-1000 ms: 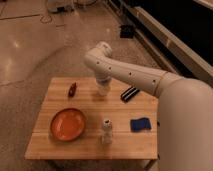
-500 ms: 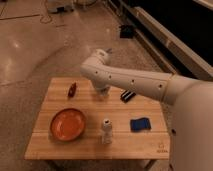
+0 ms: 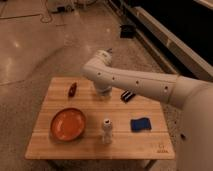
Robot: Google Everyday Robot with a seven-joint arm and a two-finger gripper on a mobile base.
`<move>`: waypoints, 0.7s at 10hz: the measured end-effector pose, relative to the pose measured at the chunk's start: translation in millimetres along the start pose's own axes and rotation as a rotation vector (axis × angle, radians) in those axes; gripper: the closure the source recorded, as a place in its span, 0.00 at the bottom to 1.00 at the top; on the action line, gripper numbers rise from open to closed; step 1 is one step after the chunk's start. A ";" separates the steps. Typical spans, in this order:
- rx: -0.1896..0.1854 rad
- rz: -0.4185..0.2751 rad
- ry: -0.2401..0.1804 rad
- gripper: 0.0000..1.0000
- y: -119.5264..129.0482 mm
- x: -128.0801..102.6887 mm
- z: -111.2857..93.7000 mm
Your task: Move the arm in a circular motion
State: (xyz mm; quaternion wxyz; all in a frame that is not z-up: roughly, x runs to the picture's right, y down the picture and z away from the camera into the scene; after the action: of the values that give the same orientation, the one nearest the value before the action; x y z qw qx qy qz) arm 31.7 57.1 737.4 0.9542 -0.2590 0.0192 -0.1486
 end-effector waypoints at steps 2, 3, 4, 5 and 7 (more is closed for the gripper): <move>0.001 0.005 -0.010 0.59 4.4 1.5 -7.1; -0.005 0.015 -0.014 0.59 3.4 -1.0 -5.9; -0.011 0.022 -0.013 0.59 6.7 1.3 -2.4; -0.012 0.024 -0.009 0.59 7.5 10.3 -1.7; -0.013 0.031 -0.017 0.59 6.6 37.5 -2.6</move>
State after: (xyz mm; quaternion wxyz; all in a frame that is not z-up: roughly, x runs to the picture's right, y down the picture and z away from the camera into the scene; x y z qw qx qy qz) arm 69.1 50.3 733.4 0.9549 -0.2659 0.0163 -0.1313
